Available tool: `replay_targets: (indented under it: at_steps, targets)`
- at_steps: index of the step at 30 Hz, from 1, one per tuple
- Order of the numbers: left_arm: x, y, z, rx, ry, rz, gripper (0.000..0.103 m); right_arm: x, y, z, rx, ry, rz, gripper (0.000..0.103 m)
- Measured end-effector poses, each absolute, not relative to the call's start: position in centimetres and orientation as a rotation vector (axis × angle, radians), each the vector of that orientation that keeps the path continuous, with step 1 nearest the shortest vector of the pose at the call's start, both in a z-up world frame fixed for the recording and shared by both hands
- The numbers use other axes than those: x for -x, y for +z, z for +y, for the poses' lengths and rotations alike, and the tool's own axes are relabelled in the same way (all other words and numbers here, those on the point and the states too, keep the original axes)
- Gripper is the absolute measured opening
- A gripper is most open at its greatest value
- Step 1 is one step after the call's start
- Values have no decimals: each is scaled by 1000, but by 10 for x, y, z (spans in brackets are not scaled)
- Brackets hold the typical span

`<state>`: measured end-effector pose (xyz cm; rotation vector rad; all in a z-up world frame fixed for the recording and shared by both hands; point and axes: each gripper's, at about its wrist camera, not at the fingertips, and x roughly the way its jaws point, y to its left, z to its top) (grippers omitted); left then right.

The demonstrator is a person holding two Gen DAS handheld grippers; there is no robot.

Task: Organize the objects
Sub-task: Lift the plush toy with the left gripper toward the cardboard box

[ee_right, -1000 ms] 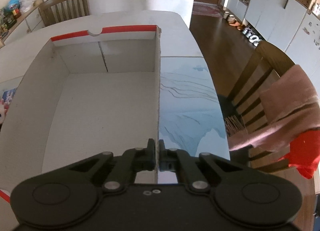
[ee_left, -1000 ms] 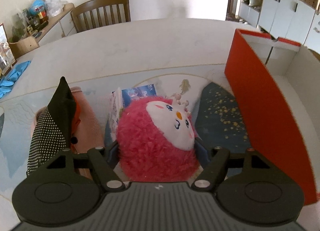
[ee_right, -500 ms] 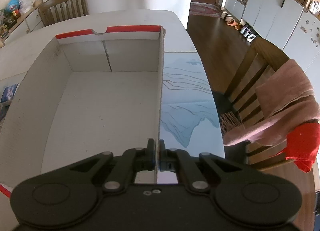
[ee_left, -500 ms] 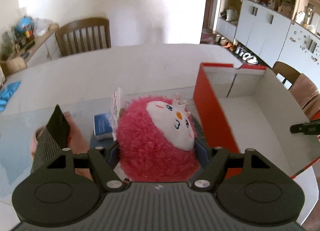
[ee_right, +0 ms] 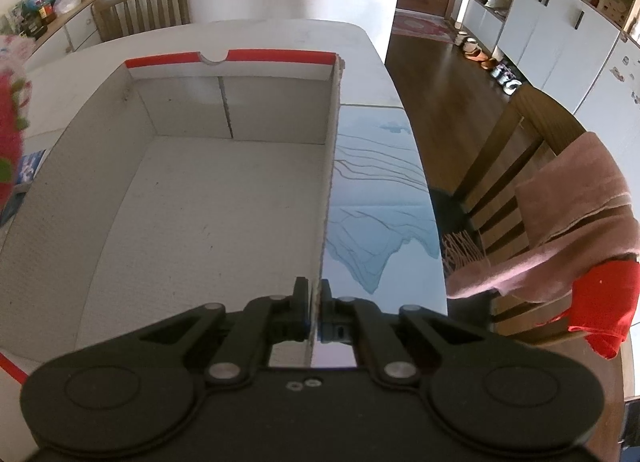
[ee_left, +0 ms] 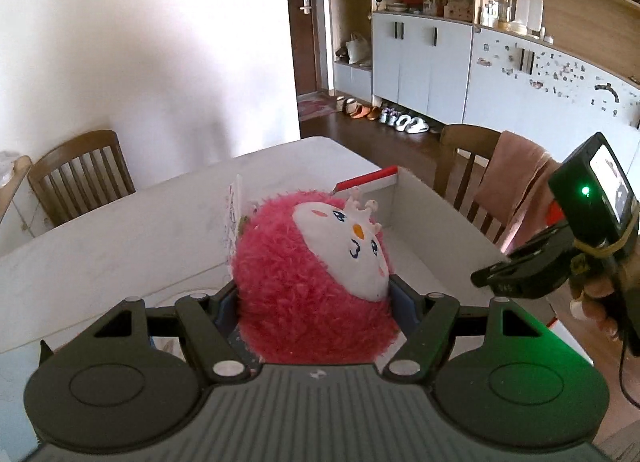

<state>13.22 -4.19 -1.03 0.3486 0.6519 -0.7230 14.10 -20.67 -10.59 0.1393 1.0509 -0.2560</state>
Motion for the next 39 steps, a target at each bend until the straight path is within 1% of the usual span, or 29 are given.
replay_targets:
  at_steps: [4, 10, 13, 18, 24, 26, 31, 39]
  targets:
    - [-145, -11, -28, -287, -645, 674, 73, -139, -106, -209, -138, -248, 1052, 2]
    - [-163, -30, 12, -197, -532, 791, 74, -140, -107, -209, -130, -239, 1052, 2]
    - [-166, -39, 22, -187, -507, 812, 74, -140, -107, -209, -126, -232, 1053, 2]
    - [-188, -74, 48, -166, -418, 864, 74, -138, -107, -207, -119, -226, 1057, 3]
    - [-204, -119, 50, -251, -386, 913, 74, -139, -107, -204, -105, -222, 1062, 3]
    - [-202, -128, 49, -295, -383, 917, 75, -140, -107, -204, -97, -221, 1064, 3]
    - [-190, -128, 48, -356, -379, 886, 84, -139, -108, -203, -102, -219, 1065, 3]
    - [-176, -115, 31, -399, -360, 823, 84, -141, -109, -208, -119, -210, 1067, 3]
